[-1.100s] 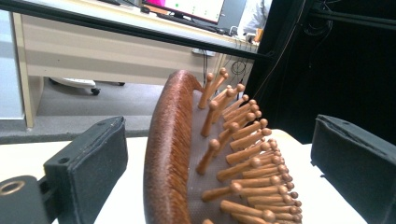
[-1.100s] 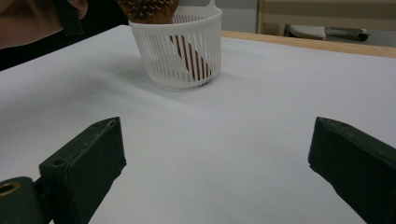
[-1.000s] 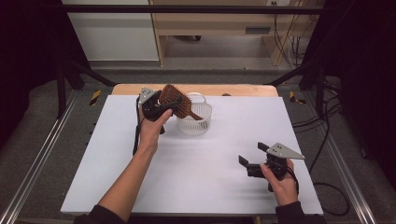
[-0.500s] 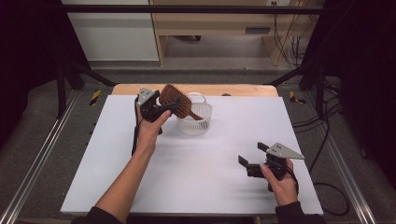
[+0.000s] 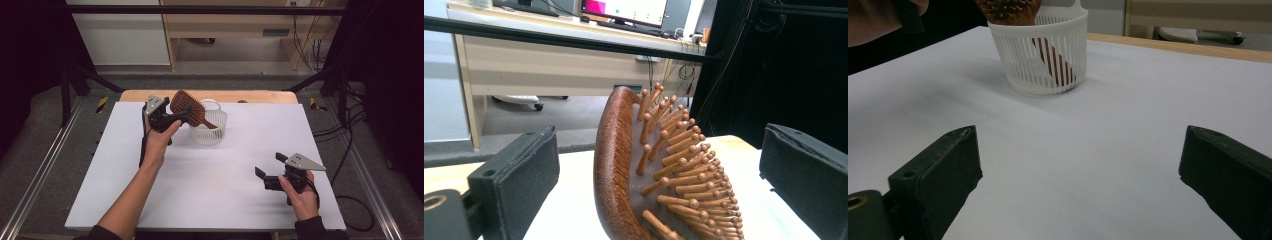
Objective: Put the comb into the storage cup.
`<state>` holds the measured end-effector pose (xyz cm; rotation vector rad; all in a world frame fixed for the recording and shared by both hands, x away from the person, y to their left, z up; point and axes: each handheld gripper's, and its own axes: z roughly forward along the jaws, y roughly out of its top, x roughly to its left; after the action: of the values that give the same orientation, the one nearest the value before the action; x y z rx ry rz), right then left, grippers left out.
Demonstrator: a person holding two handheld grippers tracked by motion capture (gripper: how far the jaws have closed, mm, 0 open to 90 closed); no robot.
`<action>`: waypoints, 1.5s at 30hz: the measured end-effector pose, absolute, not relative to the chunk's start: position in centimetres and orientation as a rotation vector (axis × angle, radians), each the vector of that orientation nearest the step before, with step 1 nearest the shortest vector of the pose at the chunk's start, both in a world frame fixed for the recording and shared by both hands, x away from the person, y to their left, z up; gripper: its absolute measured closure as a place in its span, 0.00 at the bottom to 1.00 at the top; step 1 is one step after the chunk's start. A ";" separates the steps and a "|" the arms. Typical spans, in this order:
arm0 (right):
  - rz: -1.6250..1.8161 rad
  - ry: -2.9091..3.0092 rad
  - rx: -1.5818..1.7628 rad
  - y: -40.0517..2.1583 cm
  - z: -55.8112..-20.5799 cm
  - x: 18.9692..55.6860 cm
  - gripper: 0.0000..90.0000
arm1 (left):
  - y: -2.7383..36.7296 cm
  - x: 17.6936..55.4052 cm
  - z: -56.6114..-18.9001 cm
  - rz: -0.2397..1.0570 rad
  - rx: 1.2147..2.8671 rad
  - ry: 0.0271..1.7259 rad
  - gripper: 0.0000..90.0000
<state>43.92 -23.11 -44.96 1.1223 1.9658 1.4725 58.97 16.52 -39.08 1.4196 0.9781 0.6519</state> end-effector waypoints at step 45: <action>1.466 1.965 1.123 -23.1 -45.0 43.9 0.04 | 18.4 56.3 -37.3 0.728 1.423 0.884 0.01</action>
<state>43.94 -23.11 -44.99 1.1230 1.9649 1.4655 56.28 18.37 -37.32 1.4231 0.8839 0.7279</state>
